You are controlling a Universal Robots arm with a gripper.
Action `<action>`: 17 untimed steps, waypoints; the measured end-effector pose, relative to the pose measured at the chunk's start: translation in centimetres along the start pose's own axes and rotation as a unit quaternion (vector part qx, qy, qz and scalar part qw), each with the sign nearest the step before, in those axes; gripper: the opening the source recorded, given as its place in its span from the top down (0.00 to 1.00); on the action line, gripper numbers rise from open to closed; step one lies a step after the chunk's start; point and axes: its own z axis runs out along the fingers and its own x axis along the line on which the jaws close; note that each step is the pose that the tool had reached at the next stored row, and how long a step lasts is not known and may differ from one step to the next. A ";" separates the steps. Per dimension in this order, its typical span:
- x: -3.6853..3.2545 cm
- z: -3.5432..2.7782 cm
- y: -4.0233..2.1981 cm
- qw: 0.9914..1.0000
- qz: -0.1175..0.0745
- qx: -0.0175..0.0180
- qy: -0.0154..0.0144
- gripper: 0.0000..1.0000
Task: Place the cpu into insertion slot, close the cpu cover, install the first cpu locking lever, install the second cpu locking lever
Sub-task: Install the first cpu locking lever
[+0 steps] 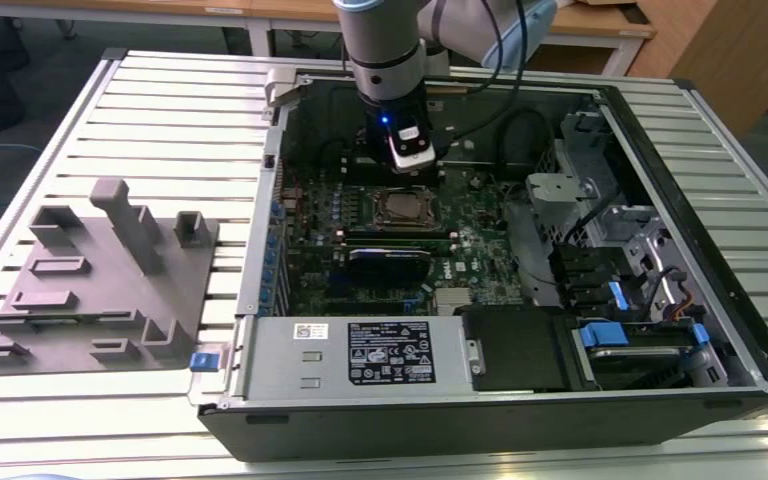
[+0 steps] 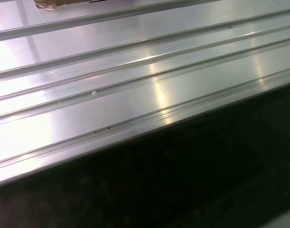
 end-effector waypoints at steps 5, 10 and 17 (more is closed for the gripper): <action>-0.08 -0.35 0.06 1.000 0.000 0.000 0.000 0.89; -0.19 -0.36 -0.11 1.000 0.000 0.000 0.000 0.89; -0.22 -0.35 -0.20 1.000 0.000 0.000 0.000 0.89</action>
